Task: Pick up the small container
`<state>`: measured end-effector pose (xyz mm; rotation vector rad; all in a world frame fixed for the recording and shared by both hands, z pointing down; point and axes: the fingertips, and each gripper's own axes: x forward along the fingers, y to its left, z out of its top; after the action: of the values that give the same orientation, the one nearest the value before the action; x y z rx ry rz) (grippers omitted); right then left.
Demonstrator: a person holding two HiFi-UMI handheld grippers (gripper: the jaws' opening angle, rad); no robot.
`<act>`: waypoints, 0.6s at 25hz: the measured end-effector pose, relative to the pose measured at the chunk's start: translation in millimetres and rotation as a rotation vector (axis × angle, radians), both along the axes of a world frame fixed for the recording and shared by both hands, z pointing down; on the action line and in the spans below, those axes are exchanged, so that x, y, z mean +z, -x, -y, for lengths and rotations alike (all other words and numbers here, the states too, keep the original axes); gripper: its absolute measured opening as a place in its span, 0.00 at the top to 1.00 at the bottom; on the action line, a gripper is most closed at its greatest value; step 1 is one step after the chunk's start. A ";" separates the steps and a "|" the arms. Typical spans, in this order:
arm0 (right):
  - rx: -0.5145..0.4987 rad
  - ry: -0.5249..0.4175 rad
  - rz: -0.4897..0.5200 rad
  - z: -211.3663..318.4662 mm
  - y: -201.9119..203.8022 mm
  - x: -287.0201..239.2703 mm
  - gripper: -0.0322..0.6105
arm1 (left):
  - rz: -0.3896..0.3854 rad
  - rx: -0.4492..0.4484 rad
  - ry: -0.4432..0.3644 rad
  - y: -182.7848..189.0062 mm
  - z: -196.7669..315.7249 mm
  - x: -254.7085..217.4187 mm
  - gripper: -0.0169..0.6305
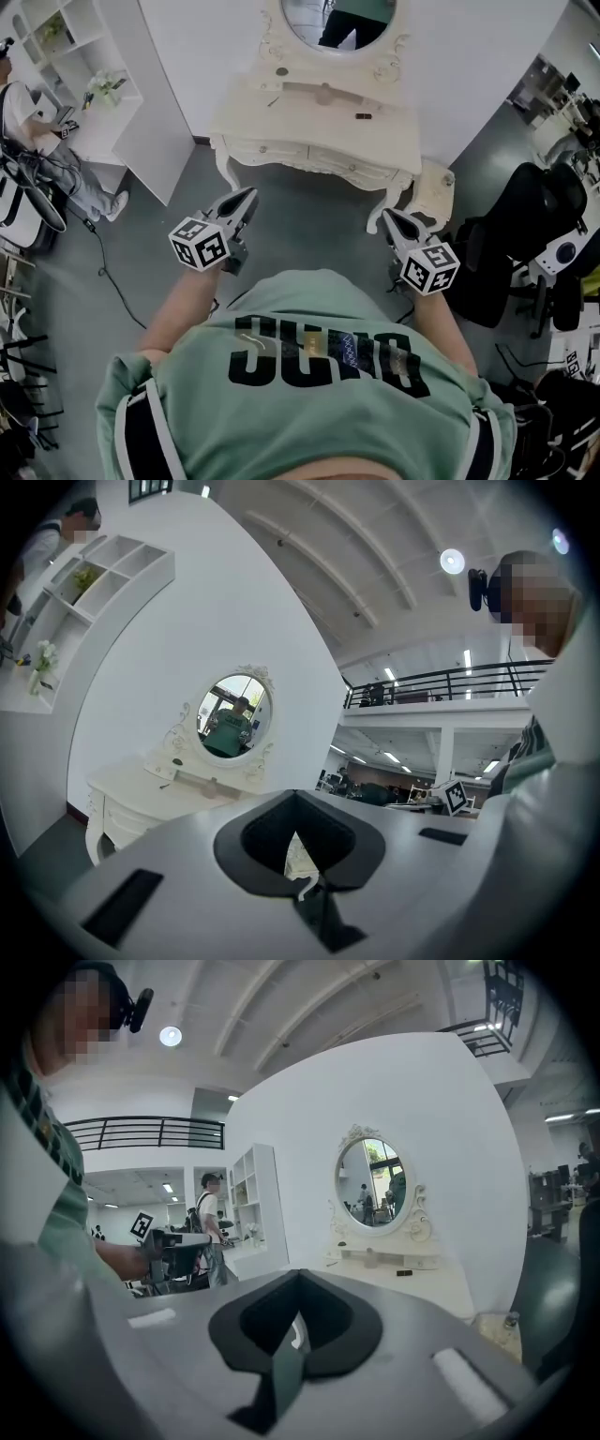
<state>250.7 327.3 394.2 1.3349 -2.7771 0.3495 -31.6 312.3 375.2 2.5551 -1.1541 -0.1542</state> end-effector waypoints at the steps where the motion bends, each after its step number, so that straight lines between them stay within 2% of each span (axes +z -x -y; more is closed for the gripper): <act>1: -0.003 0.002 -0.001 0.7 -3.9 1.6 0.94 | 0.000 0.001 0.003 -5.2 -0.4 1.9 0.97; 4: -0.004 0.015 0.003 6.5 -12.3 8.3 0.94 | 0.012 0.008 0.018 -15.2 0.6 9.5 0.97; 8: -0.002 0.036 0.010 23.0 -8.3 17.6 0.94 | 0.020 0.010 0.039 -8.5 15.2 17.6 0.97; 15: 0.044 0.055 -0.005 94.4 30.7 25.0 0.94 | 0.007 0.067 0.044 26.8 98.4 25.4 0.97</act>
<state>220.0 232.9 419.2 1.3844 -2.7162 0.4210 -58.4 213.9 400.5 2.5537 -1.0613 -0.1032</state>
